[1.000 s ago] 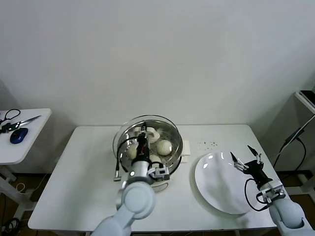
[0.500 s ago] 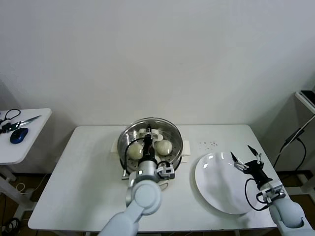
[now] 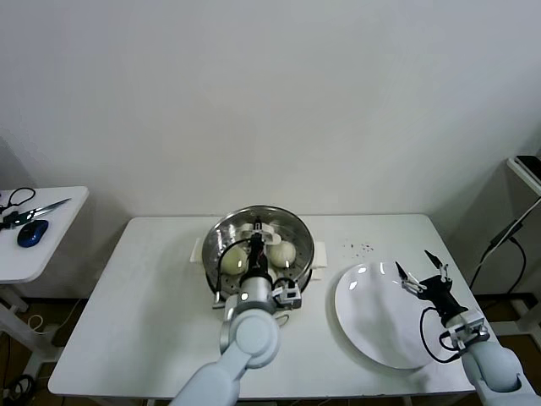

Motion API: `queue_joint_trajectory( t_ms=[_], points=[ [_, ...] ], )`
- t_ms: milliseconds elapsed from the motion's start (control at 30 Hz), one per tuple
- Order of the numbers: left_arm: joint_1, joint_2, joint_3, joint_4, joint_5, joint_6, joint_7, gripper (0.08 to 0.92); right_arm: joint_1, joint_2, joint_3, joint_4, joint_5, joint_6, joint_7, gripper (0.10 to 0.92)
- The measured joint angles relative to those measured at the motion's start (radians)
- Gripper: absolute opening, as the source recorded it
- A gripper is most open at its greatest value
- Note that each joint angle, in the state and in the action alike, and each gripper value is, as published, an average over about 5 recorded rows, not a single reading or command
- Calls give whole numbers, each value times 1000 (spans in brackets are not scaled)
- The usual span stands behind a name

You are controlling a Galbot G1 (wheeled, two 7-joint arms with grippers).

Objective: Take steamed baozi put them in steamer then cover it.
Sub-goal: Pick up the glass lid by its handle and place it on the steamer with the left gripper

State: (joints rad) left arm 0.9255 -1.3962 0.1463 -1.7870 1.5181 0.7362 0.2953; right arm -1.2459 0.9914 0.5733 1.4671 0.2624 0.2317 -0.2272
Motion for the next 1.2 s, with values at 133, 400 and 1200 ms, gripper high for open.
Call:
queue_joint_trajectory(
  t_ms=[133, 400, 1200],
  points=[
    [0, 0, -2, 9, -4, 0, -6, 149, -1, 2, 1, 0, -7, 3, -1, 823],
    [-1, 1, 0, 19, -19, 0, -20, 149, 0, 5, -1, -2, -17, 5, -3, 823],
    [43, 62, -20, -72, -39, 1, 11, 483, 14, 9, -6, 3, -23, -18, -4, 823]
  ],
)
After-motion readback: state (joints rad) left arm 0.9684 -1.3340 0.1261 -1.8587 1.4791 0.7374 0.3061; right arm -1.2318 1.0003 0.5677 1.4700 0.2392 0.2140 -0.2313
